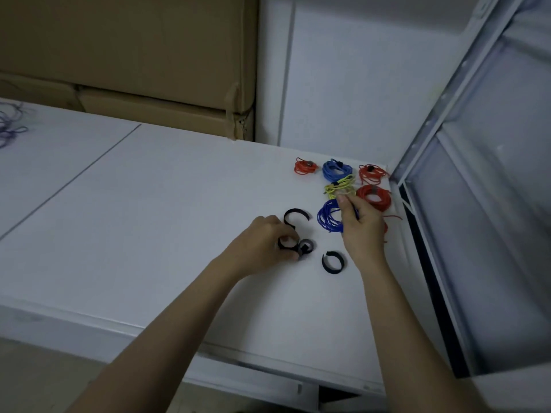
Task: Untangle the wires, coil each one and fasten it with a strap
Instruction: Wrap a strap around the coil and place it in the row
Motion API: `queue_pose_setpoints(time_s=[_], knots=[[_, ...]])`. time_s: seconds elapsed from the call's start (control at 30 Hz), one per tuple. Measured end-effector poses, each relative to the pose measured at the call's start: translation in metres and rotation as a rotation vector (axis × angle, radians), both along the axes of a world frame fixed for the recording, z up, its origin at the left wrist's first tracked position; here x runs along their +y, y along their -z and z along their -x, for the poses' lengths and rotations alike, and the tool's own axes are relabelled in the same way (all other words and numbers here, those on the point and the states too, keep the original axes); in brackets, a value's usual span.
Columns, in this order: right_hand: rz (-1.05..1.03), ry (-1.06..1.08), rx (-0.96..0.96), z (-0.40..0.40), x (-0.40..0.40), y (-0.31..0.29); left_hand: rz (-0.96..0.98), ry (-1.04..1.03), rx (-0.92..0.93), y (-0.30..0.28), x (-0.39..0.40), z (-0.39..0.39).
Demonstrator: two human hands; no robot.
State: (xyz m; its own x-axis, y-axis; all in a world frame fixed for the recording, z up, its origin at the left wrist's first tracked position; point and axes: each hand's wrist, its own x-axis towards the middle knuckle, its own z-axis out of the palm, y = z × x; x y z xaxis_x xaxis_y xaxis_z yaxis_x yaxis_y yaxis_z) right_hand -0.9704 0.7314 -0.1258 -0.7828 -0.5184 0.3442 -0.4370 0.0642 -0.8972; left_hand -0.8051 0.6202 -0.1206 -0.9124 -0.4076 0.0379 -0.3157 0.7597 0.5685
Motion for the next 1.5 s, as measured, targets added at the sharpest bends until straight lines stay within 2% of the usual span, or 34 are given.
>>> queue_pose_setpoints(time_s=[0.1,0.33,0.4,0.5,0.57,0.87,1.03,1.17,1.23,1.33,1.43,1.5], knots=[[-0.010,0.005,0.022,-0.002,0.002,0.002,0.053,-0.008,-0.068,0.004,0.006,0.009],[-0.013,0.014,0.011,-0.005,0.008,0.001,0.132,0.027,-0.070,-0.001,0.009,0.023],[-0.007,0.019,0.002,-0.005,0.011,-0.001,0.048,-0.031,-0.018,-0.004,0.008,0.024],[0.026,0.027,-0.058,-0.005,0.016,-0.004,-0.321,-0.155,0.144,-0.008,0.002,0.022],[0.043,0.017,-0.119,-0.006,0.017,-0.006,-0.450,-0.207,0.217,-0.009,-0.001,0.020],[-0.023,-0.193,-0.253,-0.023,0.007,-0.017,-0.539,-0.215,0.387,-0.015,-0.006,0.017],[-0.045,-0.231,-0.267,-0.033,0.000,-0.021,-0.341,-0.172,0.388,-0.021,-0.009,0.008],[-0.076,-0.345,-0.363,-0.039,-0.005,-0.022,-0.062,-0.145,0.328,-0.025,-0.010,0.004],[-0.087,-0.355,-0.306,-0.040,-0.007,-0.022,-0.007,-0.136,0.335,-0.026,-0.012,0.001],[-0.079,-0.352,-0.195,-0.042,-0.009,-0.024,-0.059,-0.128,0.336,-0.028,-0.012,-0.001],[-0.032,-0.316,-0.182,-0.039,-0.006,-0.025,-0.289,-0.221,0.411,-0.027,-0.016,-0.004],[-0.023,-0.292,-0.207,-0.035,-0.003,-0.026,-0.297,-0.304,0.325,-0.022,-0.026,-0.007]])
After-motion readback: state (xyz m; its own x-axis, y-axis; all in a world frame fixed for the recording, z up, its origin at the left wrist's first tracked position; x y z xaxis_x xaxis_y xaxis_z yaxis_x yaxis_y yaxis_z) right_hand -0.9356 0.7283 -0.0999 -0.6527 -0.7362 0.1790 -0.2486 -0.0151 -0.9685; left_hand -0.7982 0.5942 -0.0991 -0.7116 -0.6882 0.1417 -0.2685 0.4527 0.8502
